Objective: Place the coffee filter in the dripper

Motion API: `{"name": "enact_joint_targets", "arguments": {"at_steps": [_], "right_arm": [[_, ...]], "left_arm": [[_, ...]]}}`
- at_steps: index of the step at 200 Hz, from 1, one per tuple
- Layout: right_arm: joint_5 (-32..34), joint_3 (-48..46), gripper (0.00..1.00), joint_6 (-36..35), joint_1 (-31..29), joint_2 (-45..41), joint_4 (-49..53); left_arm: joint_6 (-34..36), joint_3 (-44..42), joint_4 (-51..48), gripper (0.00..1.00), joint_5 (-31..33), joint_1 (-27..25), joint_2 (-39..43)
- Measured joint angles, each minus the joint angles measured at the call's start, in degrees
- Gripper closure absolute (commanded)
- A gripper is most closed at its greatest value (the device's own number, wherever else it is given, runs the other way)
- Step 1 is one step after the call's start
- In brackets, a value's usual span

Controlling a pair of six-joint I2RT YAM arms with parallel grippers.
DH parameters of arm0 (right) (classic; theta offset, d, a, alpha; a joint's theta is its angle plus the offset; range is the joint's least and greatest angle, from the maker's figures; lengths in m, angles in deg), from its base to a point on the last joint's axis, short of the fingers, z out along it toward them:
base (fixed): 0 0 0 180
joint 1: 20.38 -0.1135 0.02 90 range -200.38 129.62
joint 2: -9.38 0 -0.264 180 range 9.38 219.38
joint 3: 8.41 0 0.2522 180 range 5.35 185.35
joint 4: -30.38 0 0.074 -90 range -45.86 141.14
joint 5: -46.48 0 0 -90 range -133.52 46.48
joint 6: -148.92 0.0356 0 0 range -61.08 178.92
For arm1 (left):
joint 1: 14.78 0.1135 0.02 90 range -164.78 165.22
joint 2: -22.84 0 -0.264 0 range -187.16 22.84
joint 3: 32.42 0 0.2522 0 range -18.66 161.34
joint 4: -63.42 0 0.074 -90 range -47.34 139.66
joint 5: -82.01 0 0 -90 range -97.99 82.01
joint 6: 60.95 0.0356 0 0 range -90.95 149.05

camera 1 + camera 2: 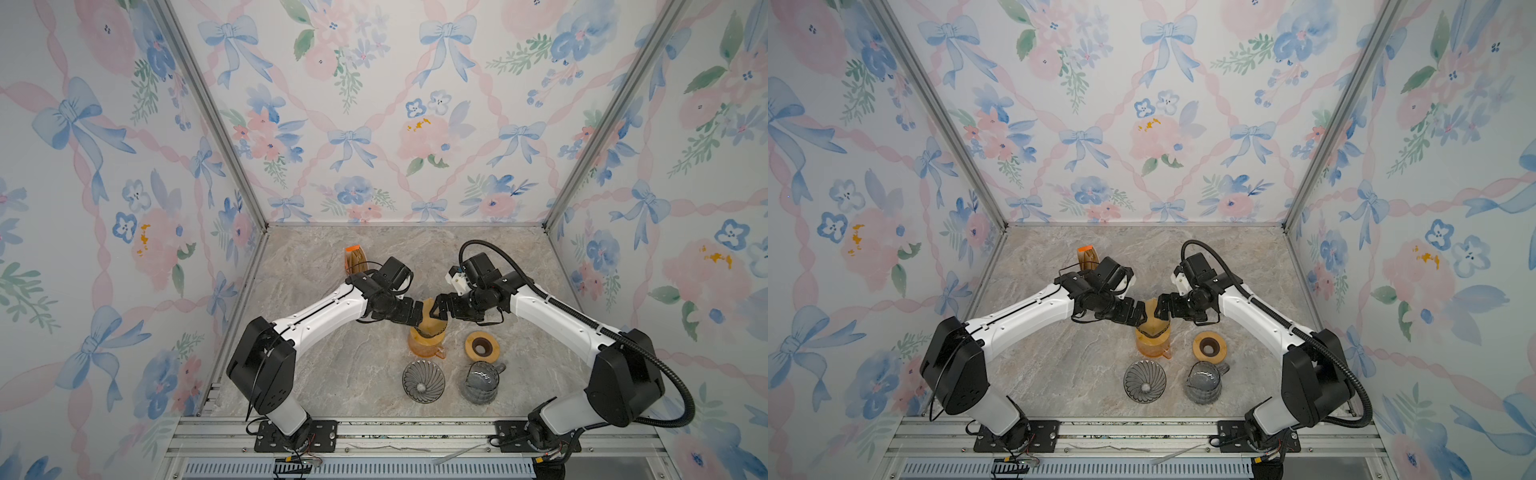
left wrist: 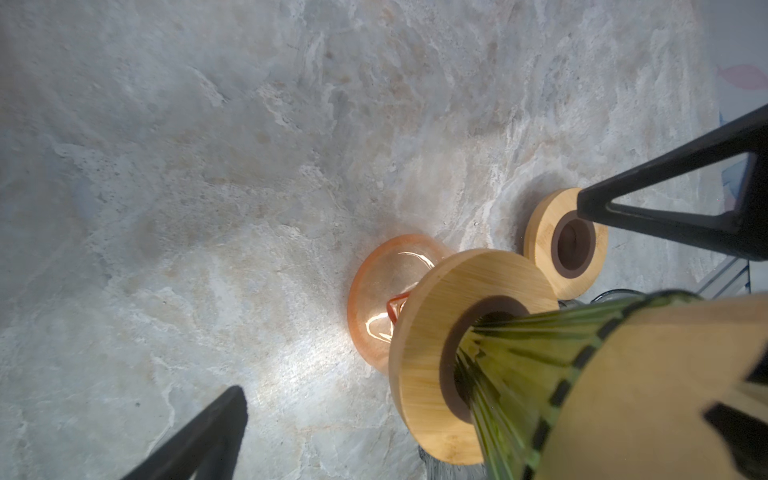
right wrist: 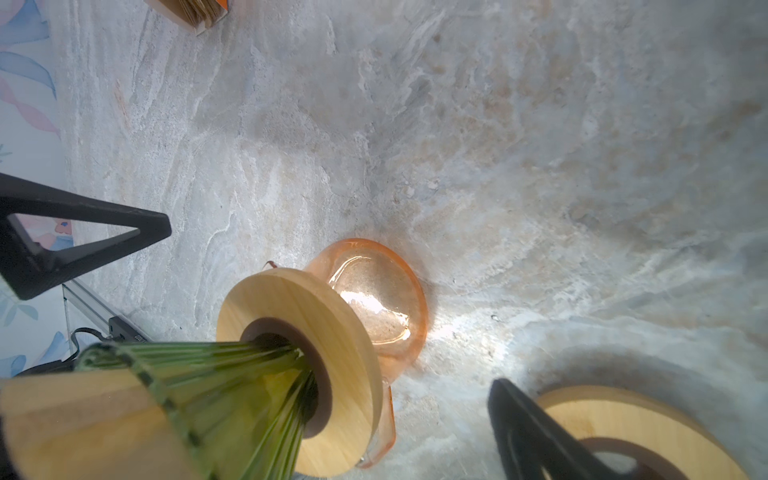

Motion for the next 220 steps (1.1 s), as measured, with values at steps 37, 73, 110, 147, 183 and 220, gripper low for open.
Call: {"name": "enact_joint_targets", "arguments": {"at_steps": [37, 73, 110, 147, 183, 220], "right_arm": [[-0.6, -1.5, 0.04, 0.2, 0.1, 0.0, -1.0], [-1.4, -3.4, 0.04, 0.2, 0.1, 0.0, -2.3], [-1.7, -4.0, 0.04, 0.2, 0.1, 0.0, -2.9], [-1.7, -4.0, 0.04, 0.2, 0.1, -1.1, -2.9], [-2.6, -4.0, 0.04, 0.2, 0.1, -4.6, -2.9], [-3.0, -4.0, 0.04, 0.1, 0.1, -7.3, -2.8]], "left_arm": [[0.1, 0.3, 0.0, 0.02, 0.3, 0.0, -0.2], [0.1, 0.3, -0.1, 0.02, 0.6, 0.0, -0.3], [0.1, 0.3, -0.1, 0.02, 0.7, 0.0, -0.3], [0.1, 0.7, -0.5, 0.02, 0.4, 0.0, -0.3], [0.1, 2.0, -1.0, 0.02, -1.0, 0.0, -0.3], [0.1, 2.3, -1.0, 0.02, -1.5, 0.0, -0.3]]}}
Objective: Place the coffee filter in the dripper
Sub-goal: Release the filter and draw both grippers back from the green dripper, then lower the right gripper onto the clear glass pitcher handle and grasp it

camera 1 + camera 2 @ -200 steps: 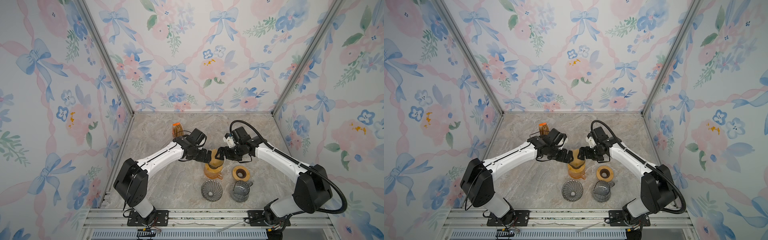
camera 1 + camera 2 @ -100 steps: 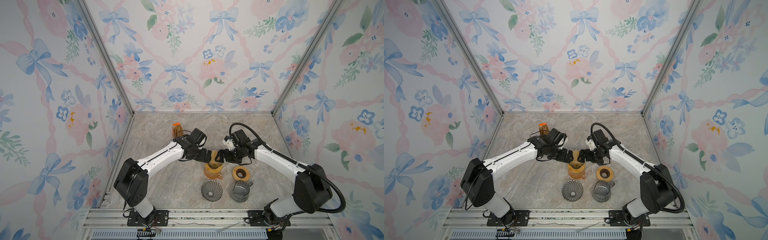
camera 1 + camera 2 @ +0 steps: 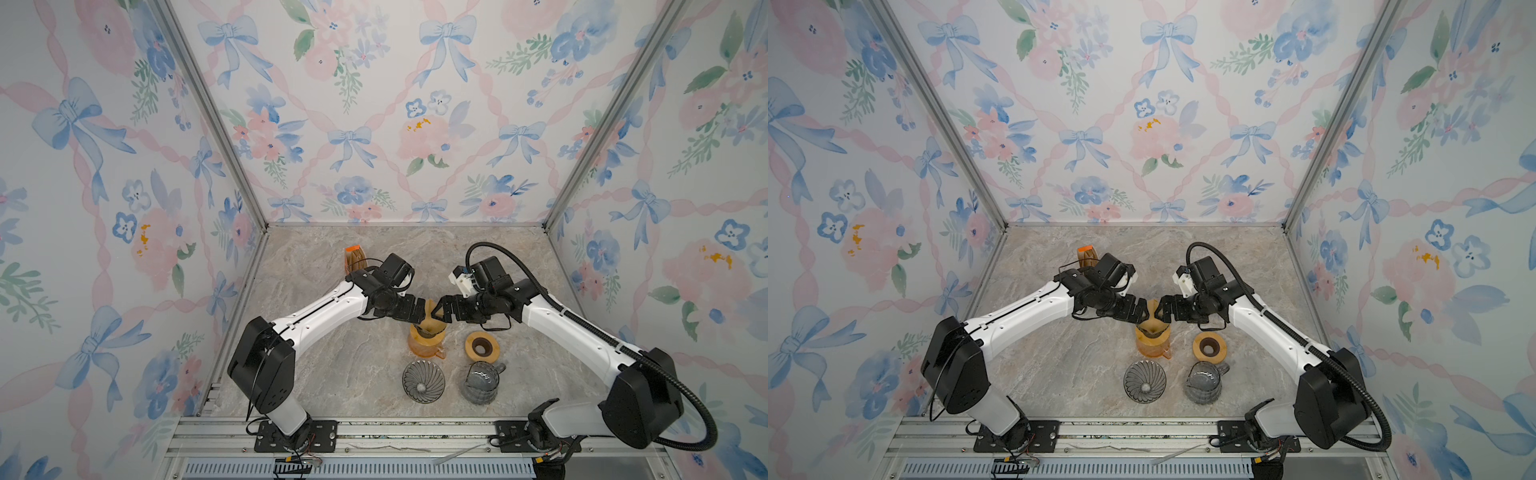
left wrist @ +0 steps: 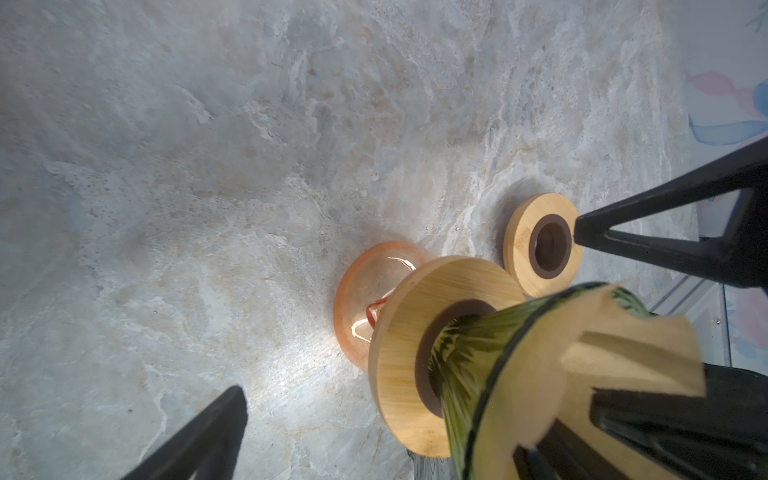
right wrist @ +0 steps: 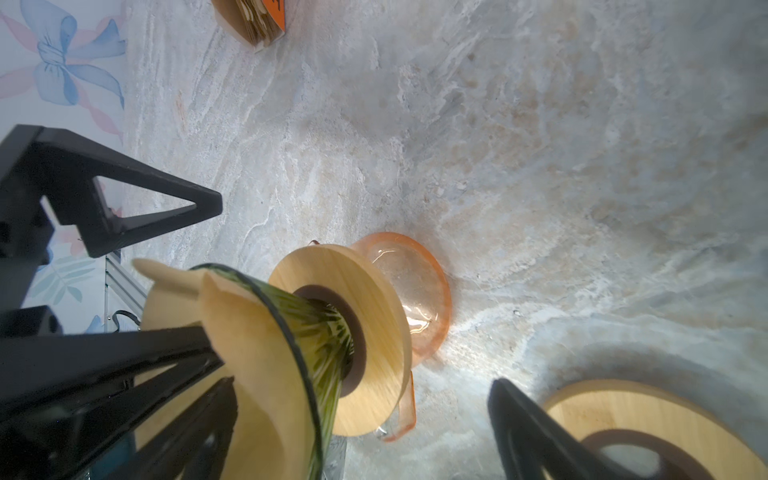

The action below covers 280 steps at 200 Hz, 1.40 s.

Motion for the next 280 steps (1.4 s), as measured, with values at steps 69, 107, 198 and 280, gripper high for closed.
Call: {"name": "enact_joint_targets", "arguments": {"at_steps": [69, 107, 198, 280], "right_arm": [[0.2, -1.0, 0.02, 0.0, 0.0, -2.8, 0.2], [0.5, -2.9, 0.0, -0.2, 0.0, -9.1, -0.1], [9.7, -8.2, 0.18, -0.2, -0.1, -27.0, 5.6], [24.0, -10.8, 0.45, 10.0, -4.9, -34.4, 24.1]], "left_arm": [[0.1, 0.0, -0.1, 0.02, 0.0, 0.0, 1.3], [0.5, 0.0, -0.2, 0.02, 0.1, 0.0, 5.9], [1.3, -8.1, 6.7, 0.02, -2.3, 0.0, 19.2], [1.3, -19.4, 16.7, 0.02, -7.0, 0.0, 26.8]]}}
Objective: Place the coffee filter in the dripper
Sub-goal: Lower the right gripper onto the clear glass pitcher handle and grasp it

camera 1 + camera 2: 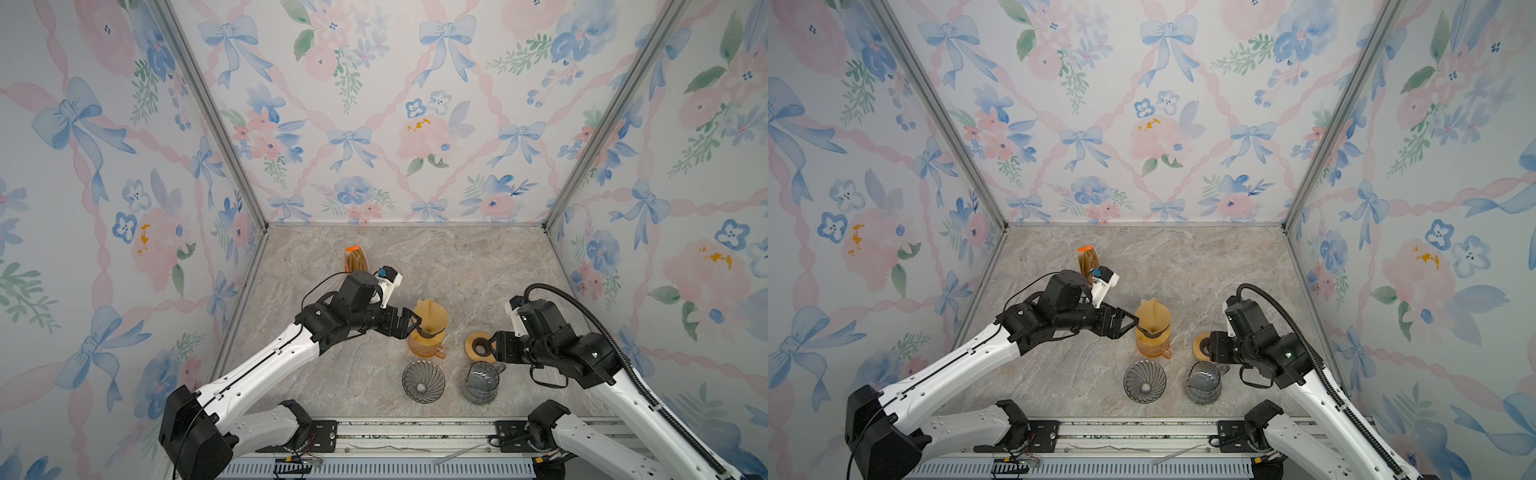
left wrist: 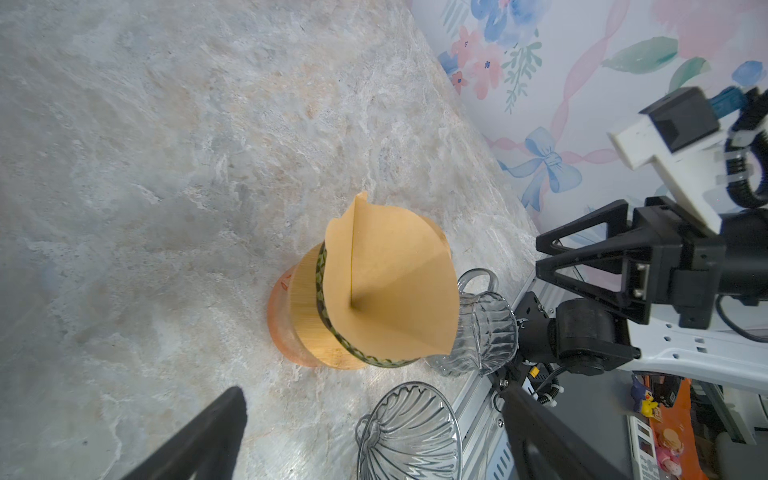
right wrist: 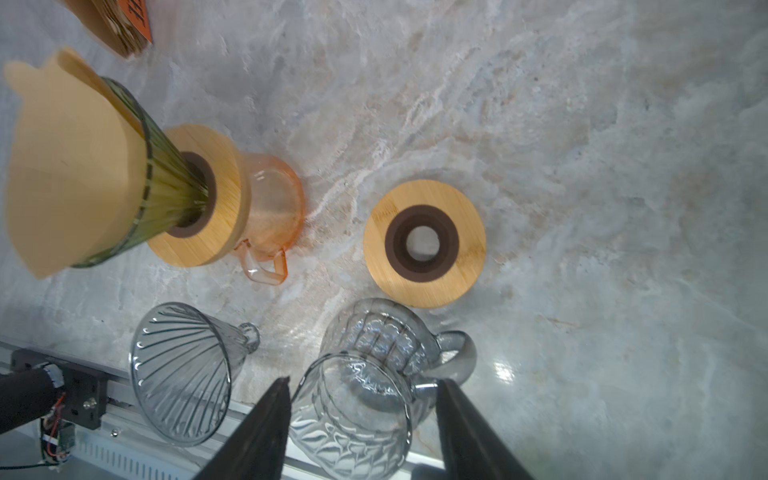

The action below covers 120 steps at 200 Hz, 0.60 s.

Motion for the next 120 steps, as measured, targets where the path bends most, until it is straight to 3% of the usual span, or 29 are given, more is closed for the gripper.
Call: {"name": "enact_joint_targets", "arguments": {"at_steps": [65, 120], "right_arm": [[4.9, -3.0, 0.59, 9.9, -9.8, 0.1, 6.0], [5.0, -7.4, 0.66, 15.0, -12.1, -0.5, 6.3]], "left_arm": [[0.0, -1.8, 3.1, 0.02, -1.3, -0.1, 0.3], [0.0, -2.1, 4.0, 0.02, -1.4, -0.1, 0.9]]}}
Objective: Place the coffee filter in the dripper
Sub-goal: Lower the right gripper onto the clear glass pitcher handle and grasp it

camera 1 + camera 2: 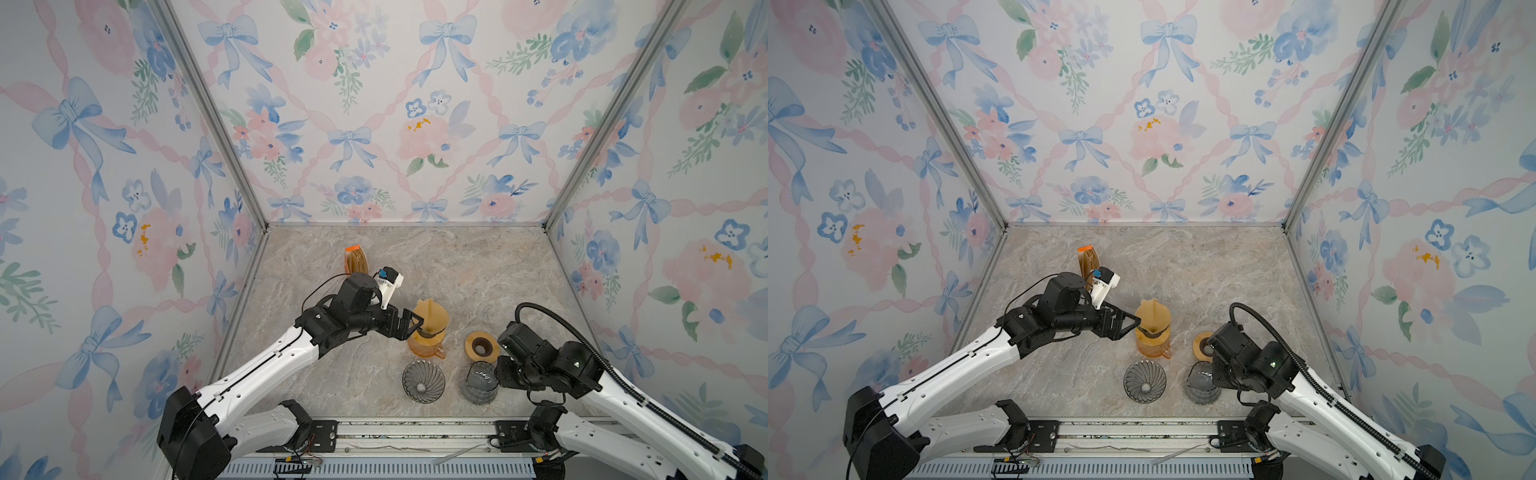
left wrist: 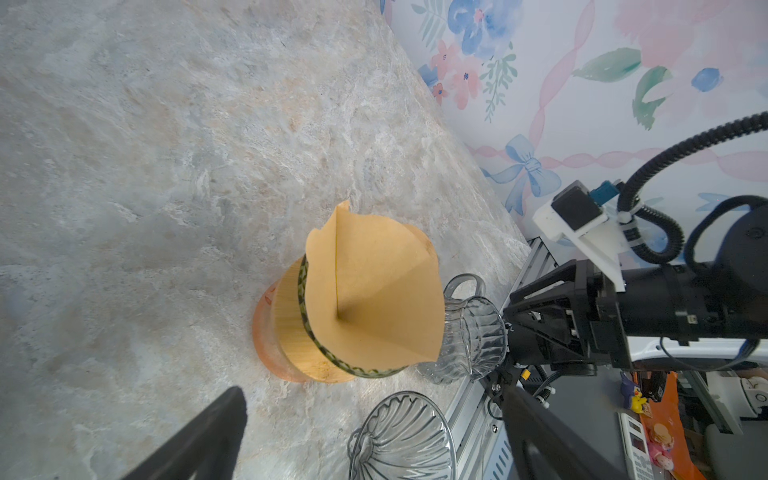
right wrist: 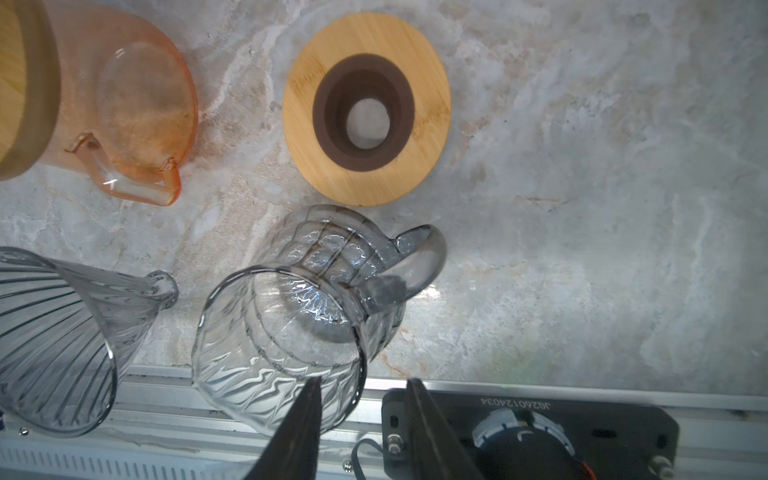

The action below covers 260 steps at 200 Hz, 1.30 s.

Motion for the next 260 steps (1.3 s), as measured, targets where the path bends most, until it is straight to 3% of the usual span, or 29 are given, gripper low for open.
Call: {"name": "enact_joint_targets", "arguments": {"at_steps": [105, 260], "right_arm": [[-1.5, -4.9, 0.76, 3.0, 0.0, 1.6, -6.0], [-1.1, -5.5, 0.89, 2.9, 0.0, 2.6, -7.0]], "left_arm": [[0.0, -0.5, 0.3, 0.02, 0.0, 0.0, 0.0], [-0.1, -1.3, 0.3, 0.02, 0.0, 0.0, 0.0]]}}
